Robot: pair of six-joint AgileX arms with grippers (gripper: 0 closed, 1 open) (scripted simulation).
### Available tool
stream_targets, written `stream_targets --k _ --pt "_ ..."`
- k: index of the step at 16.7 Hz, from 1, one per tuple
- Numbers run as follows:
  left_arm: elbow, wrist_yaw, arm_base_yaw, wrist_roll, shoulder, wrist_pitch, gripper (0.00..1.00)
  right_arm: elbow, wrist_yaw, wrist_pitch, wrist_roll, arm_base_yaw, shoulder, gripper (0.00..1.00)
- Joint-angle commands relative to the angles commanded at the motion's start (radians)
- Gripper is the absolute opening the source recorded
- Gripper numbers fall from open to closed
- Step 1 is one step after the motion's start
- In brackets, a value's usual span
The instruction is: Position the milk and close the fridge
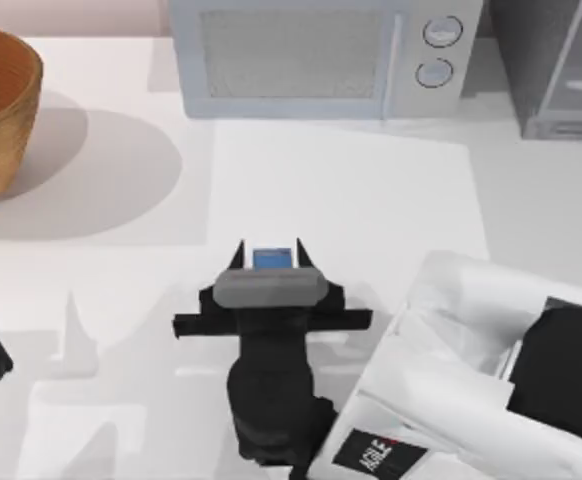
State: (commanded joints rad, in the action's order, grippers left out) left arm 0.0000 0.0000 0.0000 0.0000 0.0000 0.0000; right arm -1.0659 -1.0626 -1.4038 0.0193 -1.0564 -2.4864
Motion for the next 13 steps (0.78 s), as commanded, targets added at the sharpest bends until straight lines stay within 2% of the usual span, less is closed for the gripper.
stream_targets --k 5,13 --pt "0.000 0.000 0.000 0.000 0.000 0.000 1.00 0.000 0.000 0.000 0.000 0.000 0.000 0.02" --pt "0.000 0.000 0.000 0.000 0.000 0.000 1.00 0.000 0.000 0.000 0.000 0.000 0.000 0.00"
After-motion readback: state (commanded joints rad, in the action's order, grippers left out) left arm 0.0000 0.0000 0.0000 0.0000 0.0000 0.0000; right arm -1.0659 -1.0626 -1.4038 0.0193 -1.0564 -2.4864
